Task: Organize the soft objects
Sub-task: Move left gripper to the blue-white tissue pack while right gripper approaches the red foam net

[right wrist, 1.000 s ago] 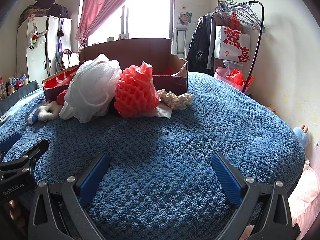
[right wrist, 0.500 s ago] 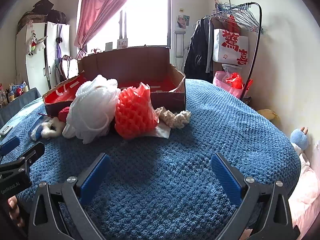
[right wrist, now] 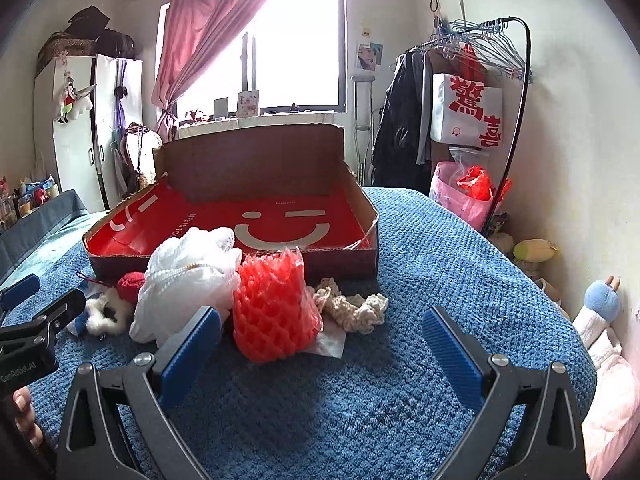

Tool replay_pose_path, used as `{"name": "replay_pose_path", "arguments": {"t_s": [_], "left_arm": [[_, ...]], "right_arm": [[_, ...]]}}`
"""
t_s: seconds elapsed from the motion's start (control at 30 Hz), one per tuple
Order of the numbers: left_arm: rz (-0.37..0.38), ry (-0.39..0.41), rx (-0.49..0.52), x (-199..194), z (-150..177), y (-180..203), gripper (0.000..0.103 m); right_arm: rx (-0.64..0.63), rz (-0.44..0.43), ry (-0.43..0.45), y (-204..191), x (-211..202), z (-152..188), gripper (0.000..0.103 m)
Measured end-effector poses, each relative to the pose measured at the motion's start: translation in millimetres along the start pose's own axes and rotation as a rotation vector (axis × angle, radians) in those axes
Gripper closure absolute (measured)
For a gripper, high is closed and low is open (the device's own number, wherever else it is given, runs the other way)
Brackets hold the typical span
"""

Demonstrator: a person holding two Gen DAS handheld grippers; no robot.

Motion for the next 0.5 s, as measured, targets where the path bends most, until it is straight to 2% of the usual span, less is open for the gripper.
{"name": "replay_pose_path", "arguments": {"t_s": [0.17, 0.5], "left_arm": [[0.052, -0.006, 0.013, 7.8, -14.7, 5.5, 0.0], [0.1, -0.095, -0.003, 34.1, -23.9, -5.3, 0.0]], "right_arm": [[-0.003, -0.014, -0.021, 1.3, 12.0, -9.5, 0.0], [-0.013, -0.034, -0.09, 0.5, 35.0, -10.6, 0.0]]}}
Point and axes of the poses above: each gripper's, at about its wrist camera, not at the fingertips, and x roughly the way its jaws point, y to its right, z to its underside, the point moved 10 cm from there along x, roughly the way its jaws point, and after that the axes turned 1 degree about x, right-handed, at the moved point
